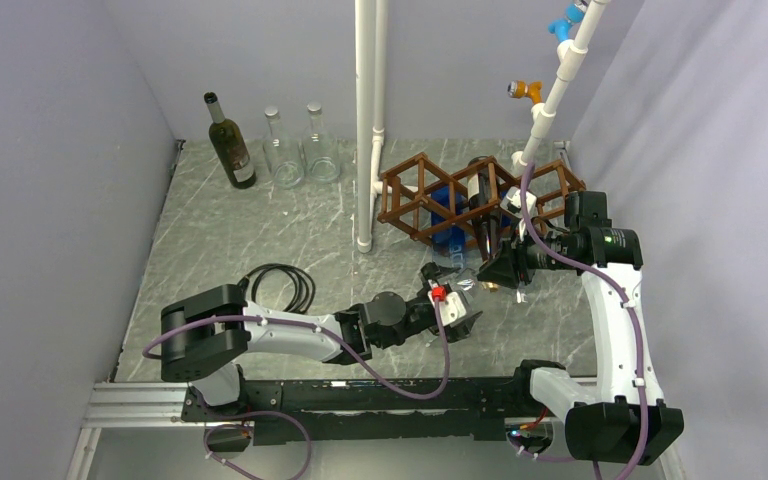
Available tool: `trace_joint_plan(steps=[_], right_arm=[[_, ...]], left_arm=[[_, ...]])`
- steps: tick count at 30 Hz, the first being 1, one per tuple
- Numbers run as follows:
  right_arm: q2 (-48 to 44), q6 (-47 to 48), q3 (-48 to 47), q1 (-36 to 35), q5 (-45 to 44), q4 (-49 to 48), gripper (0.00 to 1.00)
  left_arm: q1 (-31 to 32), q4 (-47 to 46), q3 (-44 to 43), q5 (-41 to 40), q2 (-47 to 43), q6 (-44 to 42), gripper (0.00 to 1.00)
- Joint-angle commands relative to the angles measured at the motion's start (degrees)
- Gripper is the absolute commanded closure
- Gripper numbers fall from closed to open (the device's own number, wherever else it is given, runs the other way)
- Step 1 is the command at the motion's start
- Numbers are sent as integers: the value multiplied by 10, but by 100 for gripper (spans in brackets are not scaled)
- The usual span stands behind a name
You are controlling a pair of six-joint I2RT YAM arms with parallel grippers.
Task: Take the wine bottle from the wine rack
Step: Pick up the wine bottle from the center of the board.
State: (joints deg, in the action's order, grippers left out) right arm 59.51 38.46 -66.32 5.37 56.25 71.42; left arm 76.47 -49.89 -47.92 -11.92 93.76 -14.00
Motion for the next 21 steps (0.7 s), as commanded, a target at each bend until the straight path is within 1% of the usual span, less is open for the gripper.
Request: trace_joint_plan(steps=[1, 21], right_arm=[[-15, -5, -12, -3, 87, -20, 100], [-16, -2, -10, -3, 91, -18, 100]], left_arm=[[1, -23, -23, -11, 4, 11, 1], [-25, -27, -8, 29, -4, 77, 1]])
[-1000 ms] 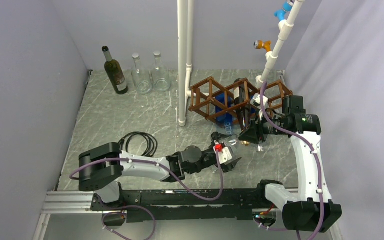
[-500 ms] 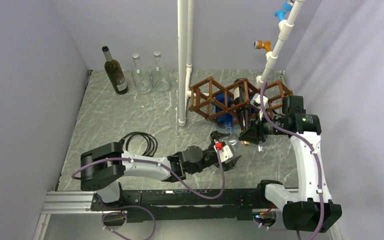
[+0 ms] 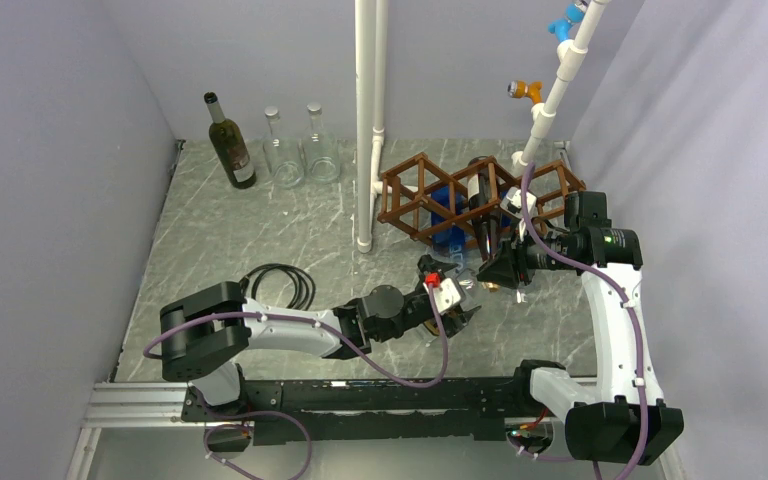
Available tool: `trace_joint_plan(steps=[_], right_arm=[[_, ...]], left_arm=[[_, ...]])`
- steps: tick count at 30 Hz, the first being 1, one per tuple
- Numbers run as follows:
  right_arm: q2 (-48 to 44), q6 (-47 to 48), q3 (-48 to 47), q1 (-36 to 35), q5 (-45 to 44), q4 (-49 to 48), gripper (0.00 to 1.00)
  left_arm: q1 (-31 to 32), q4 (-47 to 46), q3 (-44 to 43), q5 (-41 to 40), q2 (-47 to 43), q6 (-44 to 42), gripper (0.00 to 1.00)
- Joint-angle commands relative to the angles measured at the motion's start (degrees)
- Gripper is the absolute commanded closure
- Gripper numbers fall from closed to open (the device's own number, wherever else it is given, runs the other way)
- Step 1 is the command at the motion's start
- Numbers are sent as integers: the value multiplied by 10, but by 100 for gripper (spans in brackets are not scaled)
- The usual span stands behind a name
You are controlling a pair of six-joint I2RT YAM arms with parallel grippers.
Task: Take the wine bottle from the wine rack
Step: Pick up the wine bottle from the center of the board.
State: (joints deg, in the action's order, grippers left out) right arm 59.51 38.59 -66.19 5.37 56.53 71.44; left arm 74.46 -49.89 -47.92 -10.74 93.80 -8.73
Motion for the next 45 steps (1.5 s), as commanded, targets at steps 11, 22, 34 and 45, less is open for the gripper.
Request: trace_joint_plan(steps=[11, 22, 34, 45], right_arm=[[-14, -4, -11, -3, 88, -20, 100], [-14, -7, -10, -3, 87, -22, 100], [-13, -8, -12, -3, 86, -22, 100], [-17, 15, -4, -3, 107, -4, 76]], left_arm=[[-14, 1, -28, 32, 12, 42, 1], [-15, 55, -61, -10, 29, 39, 1], [-15, 109, -97, -12, 43, 32, 15], [-15, 156, -106, -4, 7, 44, 100]])
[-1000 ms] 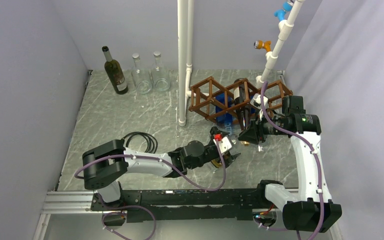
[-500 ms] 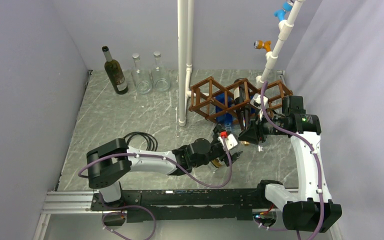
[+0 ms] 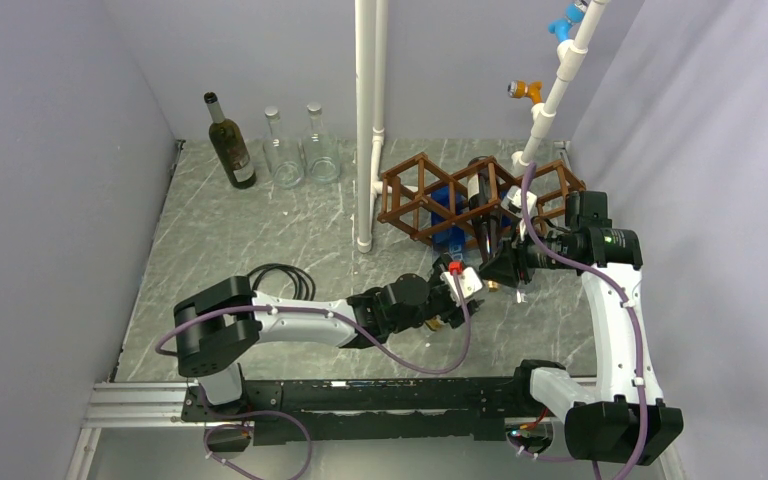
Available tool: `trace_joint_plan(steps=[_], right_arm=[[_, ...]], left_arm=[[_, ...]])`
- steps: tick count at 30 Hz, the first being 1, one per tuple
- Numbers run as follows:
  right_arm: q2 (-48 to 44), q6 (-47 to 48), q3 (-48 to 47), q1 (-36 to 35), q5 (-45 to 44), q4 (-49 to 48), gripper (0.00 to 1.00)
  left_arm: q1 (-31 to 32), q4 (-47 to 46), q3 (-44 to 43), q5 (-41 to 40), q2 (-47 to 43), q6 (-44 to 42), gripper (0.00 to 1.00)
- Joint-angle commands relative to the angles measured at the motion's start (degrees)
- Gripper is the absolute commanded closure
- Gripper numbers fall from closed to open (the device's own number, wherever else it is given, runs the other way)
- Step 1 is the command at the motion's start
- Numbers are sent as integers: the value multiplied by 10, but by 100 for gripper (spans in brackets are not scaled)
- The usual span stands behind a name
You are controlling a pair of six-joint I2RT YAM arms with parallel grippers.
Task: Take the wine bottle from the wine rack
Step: Pick up the wine bottle from the center of the board.
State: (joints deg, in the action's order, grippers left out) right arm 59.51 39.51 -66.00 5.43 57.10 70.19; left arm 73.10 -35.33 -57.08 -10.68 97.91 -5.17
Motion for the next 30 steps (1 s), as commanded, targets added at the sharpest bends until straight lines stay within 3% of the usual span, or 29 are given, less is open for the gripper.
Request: trace_joint_plan(steps=[1, 7, 10, 19, 26, 30], right_arm=[[-16, 8, -5, -3, 103, 10, 70], [-18, 23, -2, -3, 110, 23, 34], [-20, 34, -2, -3, 113, 32, 23], [-26, 91, -13, -3, 134, 71, 5], [-37, 200, -45, 43, 183, 156, 1], [-45, 211, -47, 60, 189, 157, 1]], left_arm=[[-1, 6, -10, -4, -40, 9, 100], [-1, -14, 13, -9, -65, 16, 100], [-1, -26, 25, -10, -78, 22, 100], [-1, -52, 64, -14, -122, 19, 100], [-2, -61, 90, -13, -162, 32, 100], [-5, -59, 103, -16, -187, 37, 100]])
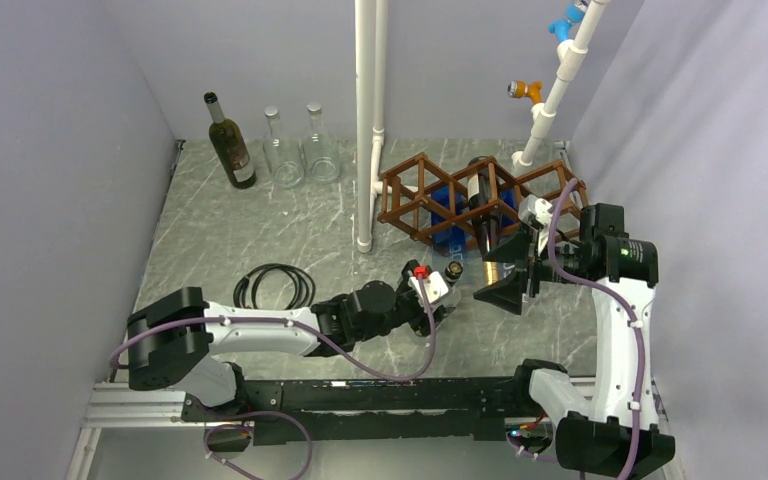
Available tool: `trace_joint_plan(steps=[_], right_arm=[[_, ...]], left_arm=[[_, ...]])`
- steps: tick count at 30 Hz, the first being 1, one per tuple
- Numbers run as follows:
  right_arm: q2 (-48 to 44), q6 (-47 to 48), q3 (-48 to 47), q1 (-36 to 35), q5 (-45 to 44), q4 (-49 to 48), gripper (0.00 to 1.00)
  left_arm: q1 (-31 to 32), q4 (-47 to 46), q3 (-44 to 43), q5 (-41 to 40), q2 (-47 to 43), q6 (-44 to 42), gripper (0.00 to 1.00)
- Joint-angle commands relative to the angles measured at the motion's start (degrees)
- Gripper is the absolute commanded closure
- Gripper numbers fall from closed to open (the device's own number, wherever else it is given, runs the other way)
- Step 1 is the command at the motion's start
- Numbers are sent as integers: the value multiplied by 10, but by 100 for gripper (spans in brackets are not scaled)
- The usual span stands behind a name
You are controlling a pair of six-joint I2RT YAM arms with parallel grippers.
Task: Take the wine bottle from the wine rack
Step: Pick up the wine bottle from the center of the board, then place the wine bottle at the center of the board.
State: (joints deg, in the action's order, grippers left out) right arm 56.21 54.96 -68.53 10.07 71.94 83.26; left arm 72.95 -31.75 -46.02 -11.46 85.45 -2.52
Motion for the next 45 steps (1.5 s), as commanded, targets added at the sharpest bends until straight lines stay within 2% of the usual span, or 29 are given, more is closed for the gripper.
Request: trace_joint_plan(steps=[1, 19, 33, 39, 45], right_arm=[[-12, 57, -22, 16, 42, 26, 1], [19, 113, -27, 41, 73, 12, 1], [20, 12, 60, 52, 75, -189, 1], [30, 20, 77, 78, 89, -202, 0], [10, -47, 114, 125, 121, -281, 0]], left_arm=[[-4, -93, -4, -8, -67, 12, 100], [-30, -37, 32, 8, -158, 55, 100], [-53, 76, 29, 48, -245, 44, 100], [-90, 123, 27, 77, -281, 62, 100], [-113, 185, 17, 87, -314, 59, 100]])
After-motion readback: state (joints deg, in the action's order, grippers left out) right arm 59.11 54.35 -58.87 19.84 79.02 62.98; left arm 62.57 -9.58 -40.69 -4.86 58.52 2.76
